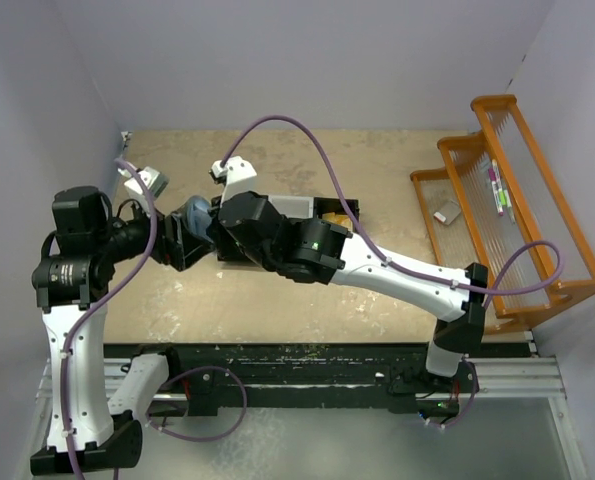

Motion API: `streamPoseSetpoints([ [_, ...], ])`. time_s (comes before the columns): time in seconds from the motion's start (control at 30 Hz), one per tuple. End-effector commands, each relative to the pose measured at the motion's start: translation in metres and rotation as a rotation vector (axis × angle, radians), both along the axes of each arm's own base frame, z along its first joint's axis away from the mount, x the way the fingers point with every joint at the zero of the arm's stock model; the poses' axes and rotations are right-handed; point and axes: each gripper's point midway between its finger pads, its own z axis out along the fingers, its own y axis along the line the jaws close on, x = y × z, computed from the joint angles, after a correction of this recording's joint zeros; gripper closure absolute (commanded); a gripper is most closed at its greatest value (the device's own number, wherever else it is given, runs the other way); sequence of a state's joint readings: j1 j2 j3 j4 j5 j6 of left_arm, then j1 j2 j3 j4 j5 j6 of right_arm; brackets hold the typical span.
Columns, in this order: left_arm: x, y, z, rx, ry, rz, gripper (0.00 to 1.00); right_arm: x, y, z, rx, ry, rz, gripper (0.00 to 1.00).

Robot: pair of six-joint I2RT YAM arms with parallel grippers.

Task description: Take the credit cards out of the card holder

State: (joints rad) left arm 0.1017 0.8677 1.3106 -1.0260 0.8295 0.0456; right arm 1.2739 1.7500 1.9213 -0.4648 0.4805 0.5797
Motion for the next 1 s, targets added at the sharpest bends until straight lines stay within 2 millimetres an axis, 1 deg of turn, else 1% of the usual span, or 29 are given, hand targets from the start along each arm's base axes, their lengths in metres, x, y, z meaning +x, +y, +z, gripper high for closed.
streamPoseSetpoints([
  [0.0, -0.014, -0.014, 0.024, -0.051, -0.076, -0.088, 0.08, -0.005, 0.003, 0.04, 0.075, -0.058, -0.014, 1.0],
  [0.1, -0.004, -0.003, 0.014, -0.001, -0.069, -0.026, 0.11, -0.008, 0.007, 0.04, 0.078, -0.057, -0.004, 1.0],
  [0.2, 0.012, 0.018, 0.005, 0.082, -0.083, 0.1, 0.15, -0.011, 0.007, 0.043, 0.084, -0.058, 0.003, 1.0],
  [0.23, 0.017, 0.025, 0.004, 0.109, -0.09, 0.145, 0.16, -0.012, 0.006, 0.044, 0.088, -0.058, 0.003, 1.0],
  [0.3, 0.027, 0.042, 0.002, 0.163, -0.101, 0.234, 0.2, -0.012, 0.005, 0.044, 0.087, -0.06, 0.004, 1.0],
  [0.37, 0.033, 0.055, 0.004, 0.2, -0.101, 0.306, 0.25, -0.012, 0.002, 0.044, 0.083, -0.06, 0.001, 1.0],
  [0.4, 0.033, 0.059, 0.006, 0.21, -0.101, 0.329, 0.26, -0.012, 0.0, 0.042, 0.076, -0.062, -0.003, 1.0],
  [0.43, 0.032, 0.06, 0.009, 0.213, -0.104, 0.335, 0.27, -0.012, -0.002, 0.04, 0.068, -0.062, 0.0, 1.0],
  [0.5, 0.026, 0.055, 0.016, 0.202, -0.121, 0.314, 0.28, -0.018, -0.005, 0.033, 0.055, -0.044, 0.028, 1.0],
  [0.6, 0.017, 0.047, 0.024, 0.176, -0.133, 0.278, 0.3, -0.023, -0.007, 0.034, 0.079, -0.026, 0.044, 1.0],
  [0.7, 0.006, 0.036, 0.027, 0.143, -0.109, 0.22, 0.37, -0.026, -0.008, 0.036, 0.109, -0.014, 0.069, 1.0],
  [0.83, -0.01, 0.019, 0.031, 0.096, -0.084, 0.127, 0.44, -0.02, -0.016, 0.033, 0.153, 0.033, 0.085, 1.0],
  [0.9, -0.014, 0.018, 0.031, 0.094, -0.075, 0.115, 0.44, -0.016, -0.021, 0.034, 0.178, 0.045, 0.084, 1.0],
  [0.97, -0.014, 0.02, 0.031, 0.101, -0.073, 0.128, 0.44, -0.014, -0.026, 0.035, 0.192, 0.049, 0.085, 1.0],
])
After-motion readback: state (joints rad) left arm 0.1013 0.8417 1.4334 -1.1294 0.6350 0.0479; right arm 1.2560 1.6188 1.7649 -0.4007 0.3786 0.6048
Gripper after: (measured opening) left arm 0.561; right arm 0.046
